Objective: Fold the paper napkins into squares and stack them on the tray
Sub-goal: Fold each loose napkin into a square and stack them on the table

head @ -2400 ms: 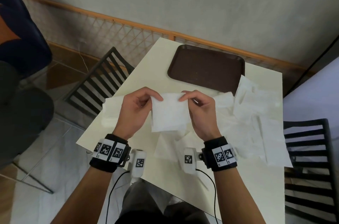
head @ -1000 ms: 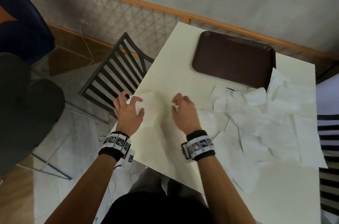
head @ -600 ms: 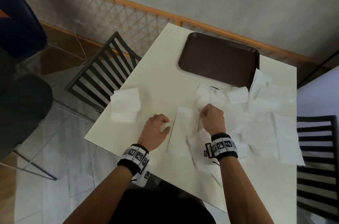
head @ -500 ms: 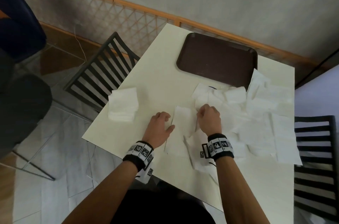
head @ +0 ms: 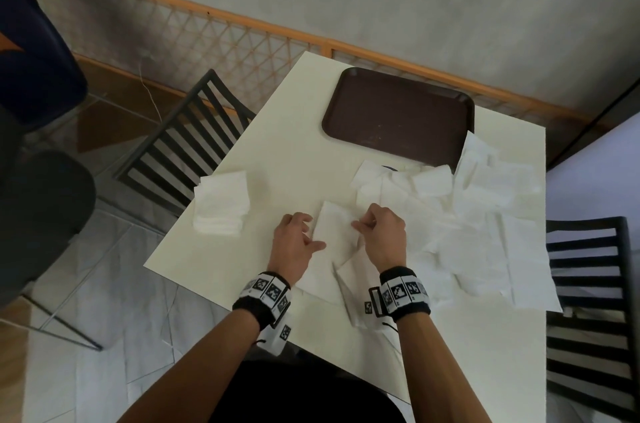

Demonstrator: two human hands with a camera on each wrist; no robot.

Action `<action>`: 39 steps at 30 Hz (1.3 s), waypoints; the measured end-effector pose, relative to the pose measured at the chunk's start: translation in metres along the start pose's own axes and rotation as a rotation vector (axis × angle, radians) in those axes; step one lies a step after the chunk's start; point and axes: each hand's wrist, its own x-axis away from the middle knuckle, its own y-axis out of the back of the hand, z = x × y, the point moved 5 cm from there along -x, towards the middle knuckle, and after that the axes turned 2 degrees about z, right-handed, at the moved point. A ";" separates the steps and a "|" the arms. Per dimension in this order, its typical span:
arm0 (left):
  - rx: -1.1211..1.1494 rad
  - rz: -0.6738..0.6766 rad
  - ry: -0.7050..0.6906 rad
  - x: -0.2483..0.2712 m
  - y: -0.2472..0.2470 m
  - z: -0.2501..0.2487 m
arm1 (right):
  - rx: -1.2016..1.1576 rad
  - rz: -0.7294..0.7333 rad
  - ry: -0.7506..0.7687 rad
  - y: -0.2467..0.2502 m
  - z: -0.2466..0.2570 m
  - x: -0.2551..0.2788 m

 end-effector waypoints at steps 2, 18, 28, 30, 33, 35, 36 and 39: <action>0.070 -0.037 0.001 0.004 0.012 -0.006 | -0.090 -0.015 0.065 0.010 0.010 0.004; 0.384 -0.019 -0.220 0.013 0.097 -0.091 | -0.754 0.301 0.217 0.034 0.099 0.015; 0.297 -0.081 -0.351 0.010 0.136 -0.086 | -0.897 0.202 0.237 0.025 0.123 0.002; 0.266 -0.051 -0.410 0.011 0.143 -0.088 | -0.912 0.235 0.296 0.022 0.132 0.003; 0.241 -0.037 -0.450 0.011 0.153 -0.088 | -0.960 0.222 0.363 0.013 0.142 0.003; 0.263 -0.028 -0.451 0.010 0.159 -0.086 | -1.023 0.225 0.364 0.007 0.147 0.001; 0.286 -0.018 -0.447 0.010 0.163 -0.085 | -1.058 0.235 0.366 0.004 0.151 0.001; 0.377 0.017 -0.450 0.012 0.172 -0.085 | -1.138 0.273 0.318 -0.004 0.161 0.000</action>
